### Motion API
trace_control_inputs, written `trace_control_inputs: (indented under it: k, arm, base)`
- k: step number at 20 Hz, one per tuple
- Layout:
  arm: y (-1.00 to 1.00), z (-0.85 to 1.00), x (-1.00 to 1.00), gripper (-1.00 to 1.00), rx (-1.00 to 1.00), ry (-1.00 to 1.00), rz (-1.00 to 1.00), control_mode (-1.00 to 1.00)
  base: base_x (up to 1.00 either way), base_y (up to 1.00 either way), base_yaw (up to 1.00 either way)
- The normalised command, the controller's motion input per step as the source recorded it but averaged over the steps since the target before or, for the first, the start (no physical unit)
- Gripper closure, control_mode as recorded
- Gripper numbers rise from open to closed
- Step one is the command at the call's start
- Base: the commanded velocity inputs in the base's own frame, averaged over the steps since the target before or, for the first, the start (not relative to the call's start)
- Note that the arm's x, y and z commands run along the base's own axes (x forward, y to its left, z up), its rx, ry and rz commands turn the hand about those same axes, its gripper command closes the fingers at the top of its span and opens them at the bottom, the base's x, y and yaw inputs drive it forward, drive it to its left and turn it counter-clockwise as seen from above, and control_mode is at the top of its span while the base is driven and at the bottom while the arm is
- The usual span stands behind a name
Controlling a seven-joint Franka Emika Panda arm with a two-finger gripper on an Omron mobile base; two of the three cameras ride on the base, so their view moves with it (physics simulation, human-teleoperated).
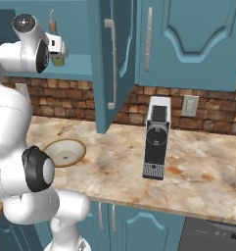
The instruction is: Retrieve the bottle and the shaker from the cabinet and place them next to the mixing bowl on the counter. Then add garlic from the fridge to the mixing bowl.
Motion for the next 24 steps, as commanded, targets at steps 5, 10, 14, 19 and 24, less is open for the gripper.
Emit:
trace_control_inputs:
  k: [5,10,14,19,24]
  arm:
    - [0.07,-0.11,0.21,-1.00,0.00,-0.07,0.00,-1.00]
    - [-0.03,0.00,0.23,-1.00,0.00,0.01,0.00,-1.00]
    - [0.00,0.00,0.26,-1.00,0.00,0.04,0.00,-1.00]
    - [-0.02,0.00,0.32,-1.00,0.00,0.03,0.00,-1.00]
    - [0.00,0.00,0.35,-1.00,0.00,0.01,0.00,-1.00]
  base:
    - [0.00,0.00,0.00]
    - [0.00,0.00,0.00]
    - [0.00,0.00,0.00]
    - [0.00,0.00,0.00]
    - [0.00,0.00,0.00]
